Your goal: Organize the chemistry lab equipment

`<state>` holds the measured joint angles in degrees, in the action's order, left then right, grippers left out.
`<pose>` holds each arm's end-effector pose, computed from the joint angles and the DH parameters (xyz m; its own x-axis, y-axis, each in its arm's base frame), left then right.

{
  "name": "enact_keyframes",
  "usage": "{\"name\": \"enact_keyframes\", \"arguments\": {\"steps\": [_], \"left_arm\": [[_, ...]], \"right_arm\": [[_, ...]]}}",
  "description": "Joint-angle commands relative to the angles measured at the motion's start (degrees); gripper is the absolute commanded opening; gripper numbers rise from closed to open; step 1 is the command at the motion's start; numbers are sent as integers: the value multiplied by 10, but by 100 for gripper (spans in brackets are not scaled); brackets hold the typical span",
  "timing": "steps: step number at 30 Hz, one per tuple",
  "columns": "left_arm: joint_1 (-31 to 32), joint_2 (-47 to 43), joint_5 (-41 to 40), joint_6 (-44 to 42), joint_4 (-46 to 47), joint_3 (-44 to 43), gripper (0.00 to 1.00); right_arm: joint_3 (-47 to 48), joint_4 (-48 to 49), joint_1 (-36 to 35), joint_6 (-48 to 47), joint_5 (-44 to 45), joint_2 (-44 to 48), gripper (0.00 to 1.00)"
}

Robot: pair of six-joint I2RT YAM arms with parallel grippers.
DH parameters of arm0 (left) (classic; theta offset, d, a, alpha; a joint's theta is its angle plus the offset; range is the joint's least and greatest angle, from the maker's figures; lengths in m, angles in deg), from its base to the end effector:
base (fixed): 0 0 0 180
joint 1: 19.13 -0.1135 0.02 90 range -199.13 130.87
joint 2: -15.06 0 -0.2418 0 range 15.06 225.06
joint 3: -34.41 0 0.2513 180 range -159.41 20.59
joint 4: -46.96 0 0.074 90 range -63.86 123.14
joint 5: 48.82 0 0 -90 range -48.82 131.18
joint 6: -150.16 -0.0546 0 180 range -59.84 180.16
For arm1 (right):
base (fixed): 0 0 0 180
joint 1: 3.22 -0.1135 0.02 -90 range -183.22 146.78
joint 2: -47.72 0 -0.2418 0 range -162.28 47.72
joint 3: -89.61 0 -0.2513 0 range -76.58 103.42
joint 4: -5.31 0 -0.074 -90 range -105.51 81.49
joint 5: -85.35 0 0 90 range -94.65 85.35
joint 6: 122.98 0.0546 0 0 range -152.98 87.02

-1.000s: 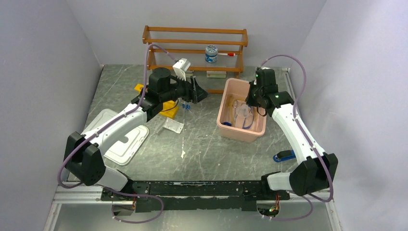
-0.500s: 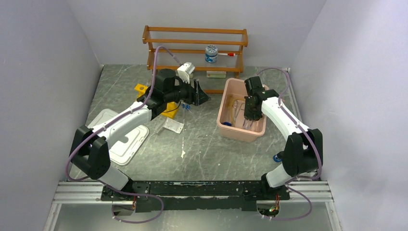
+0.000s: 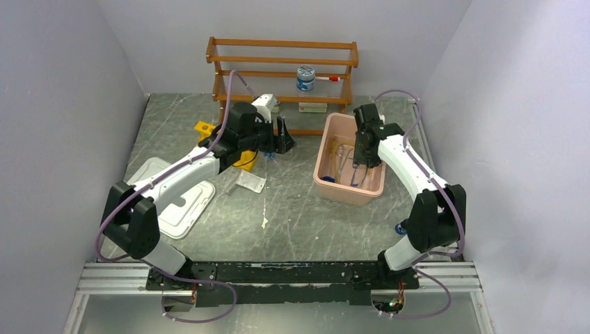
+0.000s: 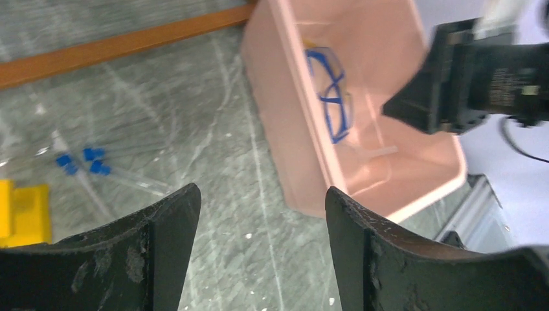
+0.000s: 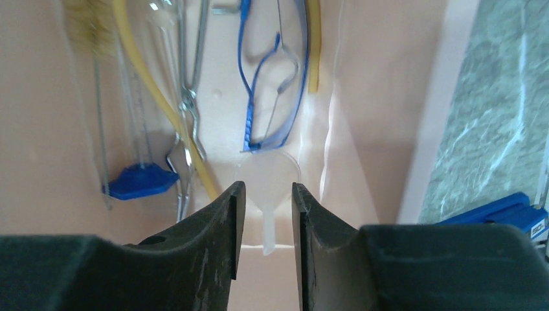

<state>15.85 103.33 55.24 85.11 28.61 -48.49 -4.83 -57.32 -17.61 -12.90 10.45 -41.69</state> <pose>0.3030 -0.2282 0.2806 -0.6103 -0.0724 -0.7889 0.5304 0.7023 -0.4748 0.3123 0.0655 0.2222 -0.8820 0.1159 -0.4568 0.1742 0.9808 -0.0873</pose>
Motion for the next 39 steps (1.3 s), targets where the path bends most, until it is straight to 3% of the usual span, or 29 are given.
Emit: {"name": "enact_keyframes", "arguments": {"steps": [1,6,11,23,30,39], "left_arm": [[-4,3,-119,19,-70,-15,75],[-26,-14,-191,64,-121,29,72],[-67,-46,-194,106,-127,94,71],[-120,-170,-251,205,-157,208,69],[-151,-191,-186,227,-153,252,70],[-179,-184,-150,231,-143,259,69]], "right_arm": [[52,3,-13,0,20,16,36],[88,57,-60,-7,-16,42,39],[86,150,-148,-14,-57,56,44],[88,321,-325,-56,-130,-97,58],[155,338,-361,-68,-183,-250,59],[113,453,-386,-108,-153,-296,65]]}}
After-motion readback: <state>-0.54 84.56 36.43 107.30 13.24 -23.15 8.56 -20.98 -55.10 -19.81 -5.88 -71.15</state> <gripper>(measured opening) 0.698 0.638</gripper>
